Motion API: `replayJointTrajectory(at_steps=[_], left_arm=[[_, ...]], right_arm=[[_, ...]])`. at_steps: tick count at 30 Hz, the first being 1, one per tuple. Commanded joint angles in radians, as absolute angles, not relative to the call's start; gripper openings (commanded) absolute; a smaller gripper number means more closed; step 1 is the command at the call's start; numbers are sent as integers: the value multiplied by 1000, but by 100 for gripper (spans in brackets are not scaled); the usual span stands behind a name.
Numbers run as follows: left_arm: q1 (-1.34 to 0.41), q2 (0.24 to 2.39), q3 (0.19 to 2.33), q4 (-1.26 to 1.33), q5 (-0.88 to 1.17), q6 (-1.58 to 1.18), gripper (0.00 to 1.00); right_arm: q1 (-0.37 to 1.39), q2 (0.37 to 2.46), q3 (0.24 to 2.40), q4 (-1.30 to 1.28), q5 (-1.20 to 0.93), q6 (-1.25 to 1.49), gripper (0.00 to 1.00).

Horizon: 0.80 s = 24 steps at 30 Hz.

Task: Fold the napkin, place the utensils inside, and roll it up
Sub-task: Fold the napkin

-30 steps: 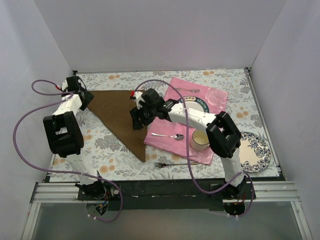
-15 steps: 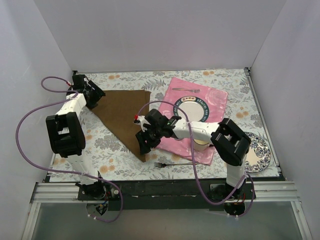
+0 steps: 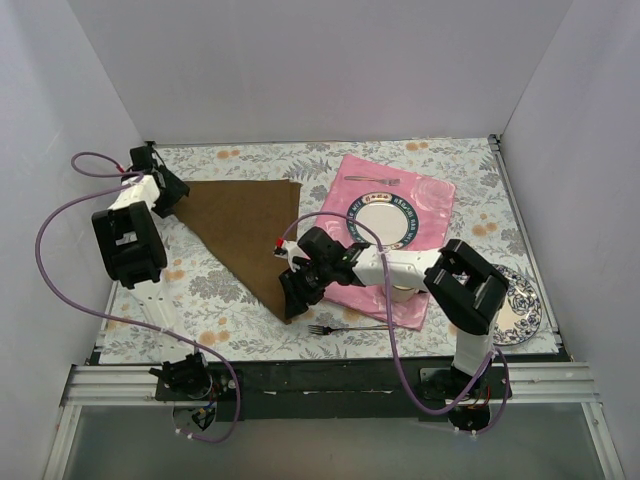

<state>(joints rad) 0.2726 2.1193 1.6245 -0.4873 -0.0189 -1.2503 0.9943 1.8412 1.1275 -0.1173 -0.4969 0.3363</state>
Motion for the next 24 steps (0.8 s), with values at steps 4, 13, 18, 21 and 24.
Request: replayJointTrajectory(at_steps=[4, 13, 18, 21, 24], left_arm=[[264, 2010, 1602, -472, -46, -1249, 61], [189, 1838, 1460, -474, -46, -1275, 63], [167, 1752, 1479, -523, -8, -1333, 64], [108, 1698, 1447, -519, 27, -1370, 65], [23, 1678, 1437, -537, 21, -1373, 66]], right_arm=[[1048, 1902, 1206, -93, -557, 312, 35], [1049, 1875, 1276, -219, -522, 224, 28], [950, 1798, 1308, -244, -348, 213, 65], [861, 1838, 1426, -235, -253, 253, 67], [783, 1946, 1633, -261, -175, 304, 66]])
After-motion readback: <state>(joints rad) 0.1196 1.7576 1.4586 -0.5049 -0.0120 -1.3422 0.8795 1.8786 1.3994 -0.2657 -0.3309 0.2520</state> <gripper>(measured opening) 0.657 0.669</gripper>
